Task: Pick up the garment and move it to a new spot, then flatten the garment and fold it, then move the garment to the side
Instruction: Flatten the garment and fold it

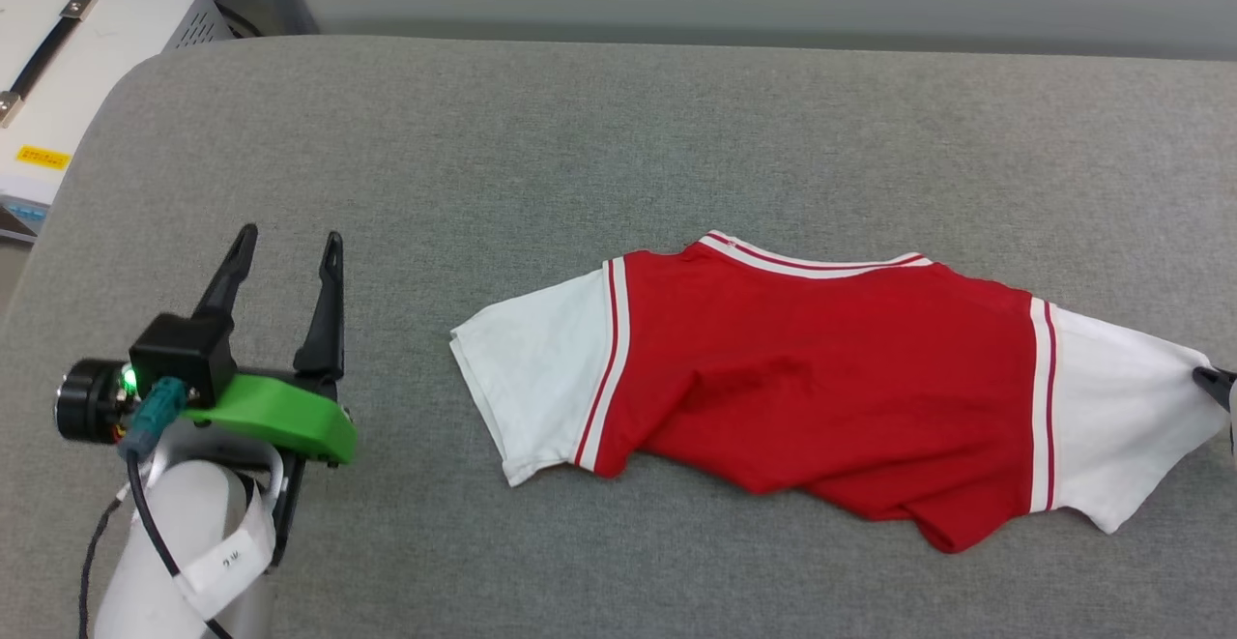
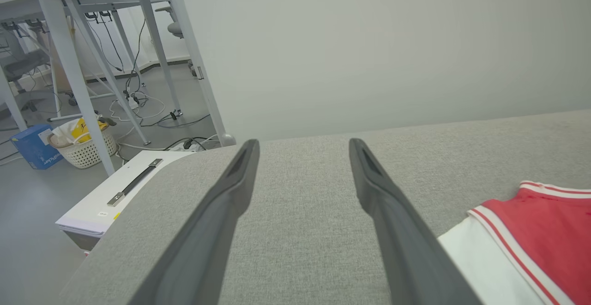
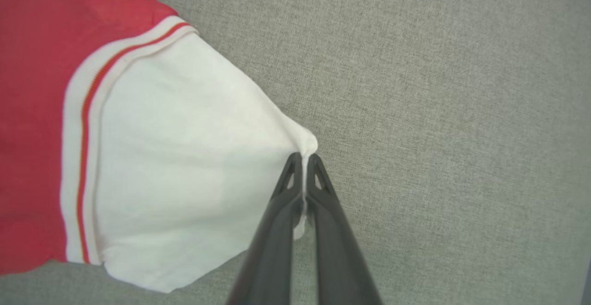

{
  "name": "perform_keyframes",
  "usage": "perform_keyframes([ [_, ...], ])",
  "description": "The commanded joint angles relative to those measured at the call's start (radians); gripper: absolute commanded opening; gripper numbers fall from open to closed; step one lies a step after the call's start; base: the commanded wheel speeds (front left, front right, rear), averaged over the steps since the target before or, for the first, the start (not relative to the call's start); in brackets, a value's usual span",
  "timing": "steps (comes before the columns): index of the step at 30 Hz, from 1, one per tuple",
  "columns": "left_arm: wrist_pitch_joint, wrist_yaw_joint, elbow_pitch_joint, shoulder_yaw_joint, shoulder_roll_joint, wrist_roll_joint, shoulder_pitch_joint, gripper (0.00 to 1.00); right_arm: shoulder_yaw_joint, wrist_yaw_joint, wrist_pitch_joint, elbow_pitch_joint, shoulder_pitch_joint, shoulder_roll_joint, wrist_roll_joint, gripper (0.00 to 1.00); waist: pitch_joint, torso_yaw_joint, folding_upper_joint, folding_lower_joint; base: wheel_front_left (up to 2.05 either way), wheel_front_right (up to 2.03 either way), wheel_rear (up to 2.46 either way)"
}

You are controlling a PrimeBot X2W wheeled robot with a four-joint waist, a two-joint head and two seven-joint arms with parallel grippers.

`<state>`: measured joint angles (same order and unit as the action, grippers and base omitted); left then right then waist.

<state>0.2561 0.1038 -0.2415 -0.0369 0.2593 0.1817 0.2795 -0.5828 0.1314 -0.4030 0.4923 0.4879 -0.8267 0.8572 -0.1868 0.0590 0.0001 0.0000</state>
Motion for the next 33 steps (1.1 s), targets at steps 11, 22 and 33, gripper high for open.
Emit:
perform_keyframes([
  [11, -0.29, 0.026, -0.069, -0.335, 0.252, 0.251, 0.319, 1.0, 0.028, -0.001, 0.027, -0.011, -0.01, 0.006, -0.021, 0.0, -0.019, -0.038, -0.0001, 0.0, 0.0, 0.0, 0.0],
  [22, -0.814, 0.027, -0.075, -0.667, 0.404, 0.653, 0.554, 1.0, 0.041, -0.001, 0.024, -0.044, 0.006, 0.027, -0.056, 0.0, -0.067, -0.067, -0.0001, 0.0, 0.0, 0.0, 0.0],
  [33, -1.037, 0.027, -0.143, -0.923, 0.404, 0.771, 0.679, 1.0, 0.038, -0.001, 0.011, -0.076, 0.055, 0.058, -0.088, 0.0, -0.122, -0.1, -0.0001, 0.0, 0.0, 0.0, 0.0],
])
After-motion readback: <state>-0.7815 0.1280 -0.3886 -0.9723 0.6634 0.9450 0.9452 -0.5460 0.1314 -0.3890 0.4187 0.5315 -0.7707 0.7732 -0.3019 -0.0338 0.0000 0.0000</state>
